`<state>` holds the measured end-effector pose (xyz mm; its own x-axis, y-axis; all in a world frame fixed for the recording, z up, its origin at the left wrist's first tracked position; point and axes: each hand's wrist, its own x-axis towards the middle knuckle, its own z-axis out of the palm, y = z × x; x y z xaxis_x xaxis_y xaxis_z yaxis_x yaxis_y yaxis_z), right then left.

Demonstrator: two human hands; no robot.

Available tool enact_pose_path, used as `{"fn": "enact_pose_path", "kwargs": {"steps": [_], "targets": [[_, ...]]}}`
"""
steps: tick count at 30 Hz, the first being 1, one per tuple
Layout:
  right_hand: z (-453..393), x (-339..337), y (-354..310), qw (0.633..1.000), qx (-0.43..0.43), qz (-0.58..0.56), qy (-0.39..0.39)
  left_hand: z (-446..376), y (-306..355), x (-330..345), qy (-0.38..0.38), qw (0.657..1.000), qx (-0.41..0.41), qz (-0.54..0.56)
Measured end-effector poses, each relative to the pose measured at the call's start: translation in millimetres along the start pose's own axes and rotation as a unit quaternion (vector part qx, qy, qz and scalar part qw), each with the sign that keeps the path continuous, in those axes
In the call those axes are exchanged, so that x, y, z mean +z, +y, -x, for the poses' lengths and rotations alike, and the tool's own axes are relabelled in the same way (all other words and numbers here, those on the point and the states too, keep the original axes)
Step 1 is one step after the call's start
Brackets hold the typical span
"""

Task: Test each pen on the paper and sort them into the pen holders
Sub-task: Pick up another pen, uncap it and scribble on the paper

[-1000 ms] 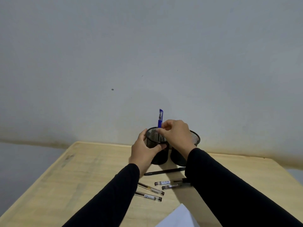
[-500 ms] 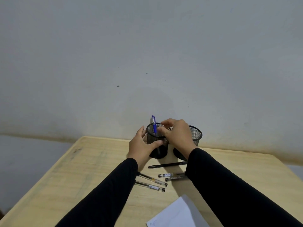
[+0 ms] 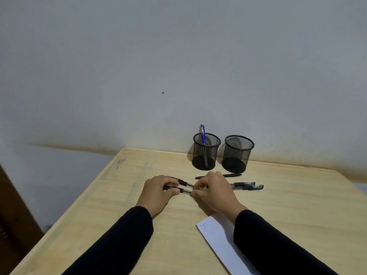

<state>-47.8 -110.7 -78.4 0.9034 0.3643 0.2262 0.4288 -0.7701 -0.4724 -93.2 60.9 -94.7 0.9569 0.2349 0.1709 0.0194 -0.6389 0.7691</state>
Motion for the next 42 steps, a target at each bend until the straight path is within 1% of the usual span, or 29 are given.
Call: {"fn": "enact_pose_path", "kwargs": {"steps": [2,6,8,10,11,12,14,15,16,17,19,22,24,28,33,36,40,41,42], "targets": [[4.0,4.1,0.2,1.0,-0.004,0.014,-0.007,3.0,-2.5,1.6,0.013,0.999,0.008,-0.031],[8.5,2.6,-1.7,1.0,-0.015,0.019,-0.019,9.1,0.6,0.9,0.024,0.999,0.009,-0.041],[7.9,-9.0,-6.2,1.0,-0.018,-0.016,-0.007,13.8,4.7,-2.9,0.034,0.999,0.006,0.029],[7.9,-29.2,-11.5,0.99,0.011,-0.143,-0.001,19.5,15.6,-7.5,0.047,0.99,-0.002,0.13],[9.6,-40.6,-13.9,0.973,0.03,-0.228,-0.005,21.6,23.2,-9.0,0.057,0.984,-0.004,0.166],[12.4,-50.8,-15.7,0.948,0.044,-0.314,-0.006,24.0,30.9,-9.6,0.065,0.977,-0.005,0.2],[18.4,-62.4,-19.1,0.883,0.068,-0.465,-0.003,27.7,46.9,-8.6,0.079,0.963,-0.003,0.259],[22.9,-65.5,-22.2,0.852,0.078,-0.518,-0.005,30.3,55.1,-7.5,0.08,0.958,0.005,0.276],[27.6,-66.3,-25.0,0.831,0.084,-0.55,-0.011,33.0,63.2,-5.8,0.076,0.956,0.014,0.284],[32.5,-66.1,-27.7,0.82,0.082,-0.566,-0.019,35.9,69.8,-3.2,0.067,0.956,0.024,0.285],[43.7,-65.6,-30.4,0.821,0.064,-0.566,-0.024,43.8,81.7,0.5,0.05,0.958,0.044,0.28],[60.1,-70.3,-30.9,0.837,0.044,-0.546,0.0,50.7,88.2,-0.9,0.029,0.964,0.07,0.255],[69.7,-74.2,-30.4,0.839,0.031,-0.543,0.019,53.5,90.4,-4.5,0.014,0.966,0.088,0.244],[85.5,-78.7,-30.7,0.847,0.016,-0.529,0.056,61.0,96.2,-5.0,0.002,0.962,0.1,0.254],[95.2,-80.1,-28.6,0.853,0.007,-0.516,0.083,62.8,104.2,-2.2,-0.012,0.963,0.111,0.243],[98.3,-84.8,-23.4,0.852,-0.004,-0.516,0.091,62.6,108.1,-5.1,-0.024,0.961,0.119,0.247],[99.0,-81.3,-24.6,0.848,-0.017,-0.523,0.086,62.3,116.3,-5.4,-0.052,0.966,0.127,0.22],[98.2,-84.4,-21.8,0.843,-0.01,-0.529,0.095,61.6,113.3,-8.6,-0.046,0.969,0.12,0.209],[97.9,-92.3,-15.2,0.831,0.007,-0.543,0.118,57.6,103.2,-15.8,-0.01,0.976,0.099,0.193]]}}
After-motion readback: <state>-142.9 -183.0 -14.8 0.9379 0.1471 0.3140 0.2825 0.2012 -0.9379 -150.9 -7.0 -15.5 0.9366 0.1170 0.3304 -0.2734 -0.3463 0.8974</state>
